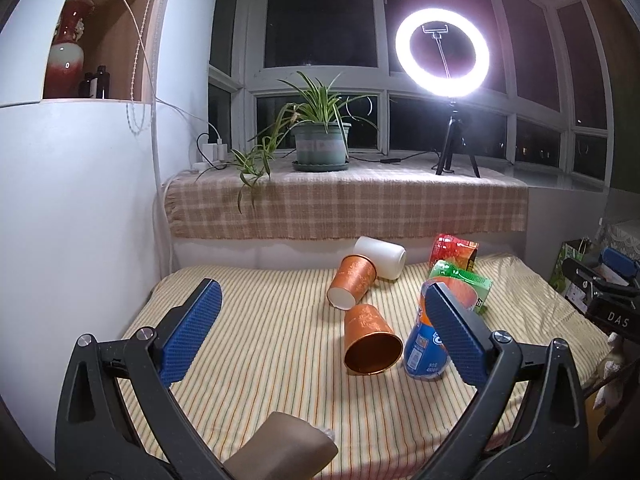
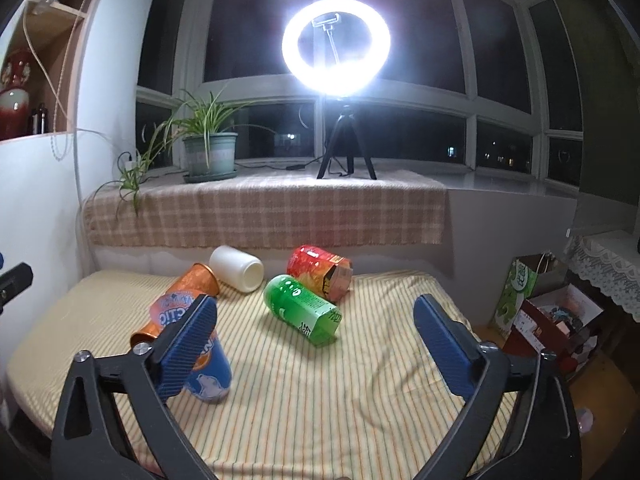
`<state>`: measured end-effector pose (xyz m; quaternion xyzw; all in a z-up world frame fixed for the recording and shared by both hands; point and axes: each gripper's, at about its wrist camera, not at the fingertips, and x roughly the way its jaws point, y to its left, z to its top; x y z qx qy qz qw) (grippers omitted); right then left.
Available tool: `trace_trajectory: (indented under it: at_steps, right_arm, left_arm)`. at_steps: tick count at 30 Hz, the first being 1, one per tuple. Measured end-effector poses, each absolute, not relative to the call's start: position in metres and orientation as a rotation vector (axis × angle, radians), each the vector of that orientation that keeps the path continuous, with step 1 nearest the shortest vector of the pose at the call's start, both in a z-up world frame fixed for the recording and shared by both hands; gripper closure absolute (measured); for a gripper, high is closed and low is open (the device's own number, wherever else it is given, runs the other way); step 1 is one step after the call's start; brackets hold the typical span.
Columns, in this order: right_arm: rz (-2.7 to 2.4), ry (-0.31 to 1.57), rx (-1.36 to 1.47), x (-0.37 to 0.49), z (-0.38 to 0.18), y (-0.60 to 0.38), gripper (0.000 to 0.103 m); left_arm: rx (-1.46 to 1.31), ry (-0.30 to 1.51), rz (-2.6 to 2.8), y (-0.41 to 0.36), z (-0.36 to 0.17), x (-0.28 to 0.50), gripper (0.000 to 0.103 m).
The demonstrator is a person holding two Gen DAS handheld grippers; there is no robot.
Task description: Flip cup upright
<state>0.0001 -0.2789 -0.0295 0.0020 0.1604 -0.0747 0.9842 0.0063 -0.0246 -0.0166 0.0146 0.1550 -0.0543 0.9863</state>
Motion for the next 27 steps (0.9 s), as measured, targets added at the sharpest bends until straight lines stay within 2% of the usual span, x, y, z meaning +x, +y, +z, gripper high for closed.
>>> trace_trajectory:
  at_steps: [27]
  right_arm:
    - [-0.154, 0.324, 0.009, 0.0029, -0.031, -0.2798, 0.004]
  left_arm:
    - [0.028, 0.3, -0.076, -0.0228, -0.0118, 0.0084, 0.0]
